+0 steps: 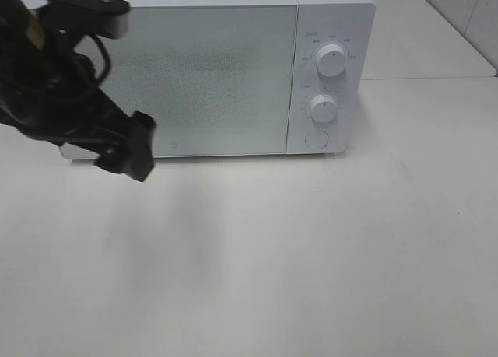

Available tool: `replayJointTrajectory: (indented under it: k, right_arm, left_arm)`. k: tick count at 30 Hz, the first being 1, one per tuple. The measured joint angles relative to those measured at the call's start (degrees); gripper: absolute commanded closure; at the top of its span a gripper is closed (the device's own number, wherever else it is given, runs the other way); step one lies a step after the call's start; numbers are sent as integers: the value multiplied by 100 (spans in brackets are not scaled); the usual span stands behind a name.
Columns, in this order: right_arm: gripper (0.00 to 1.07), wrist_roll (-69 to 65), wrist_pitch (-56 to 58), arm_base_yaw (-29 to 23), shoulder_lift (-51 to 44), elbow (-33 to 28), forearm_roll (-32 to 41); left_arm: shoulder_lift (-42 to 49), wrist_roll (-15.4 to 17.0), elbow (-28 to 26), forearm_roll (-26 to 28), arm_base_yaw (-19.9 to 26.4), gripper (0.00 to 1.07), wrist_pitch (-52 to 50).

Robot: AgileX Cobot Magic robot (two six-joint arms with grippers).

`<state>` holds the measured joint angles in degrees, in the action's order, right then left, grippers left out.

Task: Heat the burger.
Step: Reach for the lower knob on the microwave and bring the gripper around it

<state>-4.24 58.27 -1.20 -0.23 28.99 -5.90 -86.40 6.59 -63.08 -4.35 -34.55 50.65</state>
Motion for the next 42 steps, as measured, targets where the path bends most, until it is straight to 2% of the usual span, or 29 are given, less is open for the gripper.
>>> replayJointTrajectory:
  k: [1,4,6,7,9,10,11,12,13,15,19,21,22,24,26,27,28,30,31,32,37,39,42]
  right_arm:
    - [32,0,0,0,0,0,0]
    - [32,0,0,0,0,0,0]
    - [32,0,0,0,0,0,0]
    - [32,0,0,0,0,0,0]
    - [32,0,0,0,0,0,0]
    - [32,0,0,0,0,0,0]
    - [32,0,0,0,0,0,0]
    - [32,0,0,0,0,0,0]
    - [32,0,0,0,0,0,0]
    - [32,0,0,0,0,0,0]
    - [32,0,0,0,0,0,0]
    - [32,0,0,0,0,0,0]
    - [32,0,0,0,0,0,0]
    - [32,0,0,0,0,0,0]
    - [32,0,0,0,0,0,0]
    - [32,0,0,0,0,0,0]
    - [32,0,0,0,0,0,0]
    - [32,0,0,0,0,0,0]
    - [32,0,0,0,0,0,0]
    - [32,0,0,0,0,0,0]
    - [32,0,0,0,0,0,0]
    - [32,0,0,0,0,0,0]
    - [32,0,0,0,0,0,0]
  left_arm:
    - [160,-172,0,109,430,6,195]
    - [241,-264,0,155,665,6,286]
    - [464,-516,0,309,1352,6,476]
    - [464,-516,0,309,1352,6,476]
    - [773,-848,0,516,2263,6,768]
    - [773,-848,0,516,2263,6,768]
    - [837,-877,0,573,2435,6,831]
    - [1020,-928,0,739,2802,6,911]
    - [1020,-928,0,739,2802,6,911]
    - [1295,-957,0,900,3128,6,940]
    - [1621,-991,138,945,3220,6,957]
    - [2005,-1129,481,968,3220,6,963]
    - [2005,-1129,481,968,3220,6,963]
    - [2447,-1266,1008,991,3220,6,945]
    - [2630,-1295,1152,985,3220,6,934]
    - [3019,-1341,1495,985,3220,6,911]
    - [3019,-1341,1495,985,3220,6,911]
    - [3587,-1358,1982,985,3220,6,900]
    - [3587,-1358,1982,985,3220,6,900]
    - [3965,-1358,2263,985,3220,6,900]
    - [4756,-1364,2790,945,3220,6,900]
    - [5311,-1364,3186,900,3220,6,968]
    - [5821,-1364,3409,854,3220,6,1008]
